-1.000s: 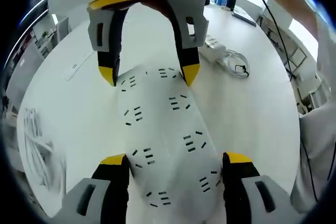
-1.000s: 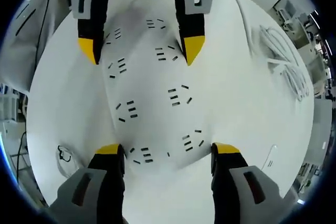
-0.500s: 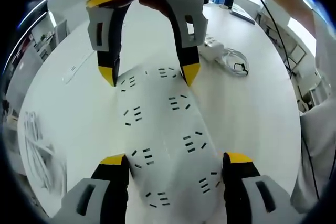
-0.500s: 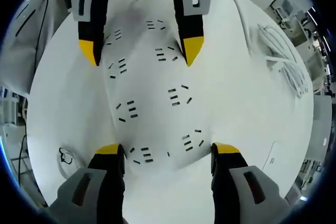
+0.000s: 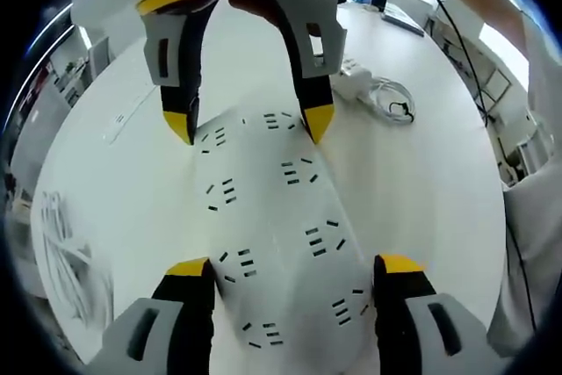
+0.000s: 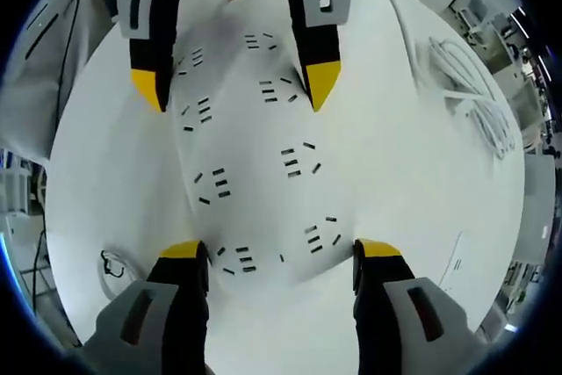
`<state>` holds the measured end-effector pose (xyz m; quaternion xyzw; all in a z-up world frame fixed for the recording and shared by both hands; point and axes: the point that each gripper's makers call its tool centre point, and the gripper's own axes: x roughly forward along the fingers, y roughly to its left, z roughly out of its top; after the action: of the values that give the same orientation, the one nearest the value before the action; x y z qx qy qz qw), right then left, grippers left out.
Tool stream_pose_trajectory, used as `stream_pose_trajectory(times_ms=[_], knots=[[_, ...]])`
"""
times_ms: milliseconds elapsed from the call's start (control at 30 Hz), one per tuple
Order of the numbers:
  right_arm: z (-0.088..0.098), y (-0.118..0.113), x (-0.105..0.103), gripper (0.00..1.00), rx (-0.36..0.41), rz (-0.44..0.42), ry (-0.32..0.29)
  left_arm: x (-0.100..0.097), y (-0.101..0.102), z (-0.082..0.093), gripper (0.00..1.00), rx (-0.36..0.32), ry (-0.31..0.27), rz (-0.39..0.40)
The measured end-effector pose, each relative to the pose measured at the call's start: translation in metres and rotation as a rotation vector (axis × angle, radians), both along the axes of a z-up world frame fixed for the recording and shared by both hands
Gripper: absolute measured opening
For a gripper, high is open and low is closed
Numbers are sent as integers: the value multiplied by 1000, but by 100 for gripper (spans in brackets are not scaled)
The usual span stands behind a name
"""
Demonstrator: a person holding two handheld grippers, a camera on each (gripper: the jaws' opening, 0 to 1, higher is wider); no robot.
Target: Straighten the power strip on the desk, plug the charger into it
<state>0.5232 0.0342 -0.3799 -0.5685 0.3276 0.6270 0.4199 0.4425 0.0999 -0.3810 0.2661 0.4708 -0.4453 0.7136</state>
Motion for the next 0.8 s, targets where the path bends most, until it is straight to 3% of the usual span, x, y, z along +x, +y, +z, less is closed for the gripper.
stream_pose_trajectory(times_ms=[800], knots=[[1,-4,-1,66,20,-25,10,0,-3,0,76,1,-10,-19]])
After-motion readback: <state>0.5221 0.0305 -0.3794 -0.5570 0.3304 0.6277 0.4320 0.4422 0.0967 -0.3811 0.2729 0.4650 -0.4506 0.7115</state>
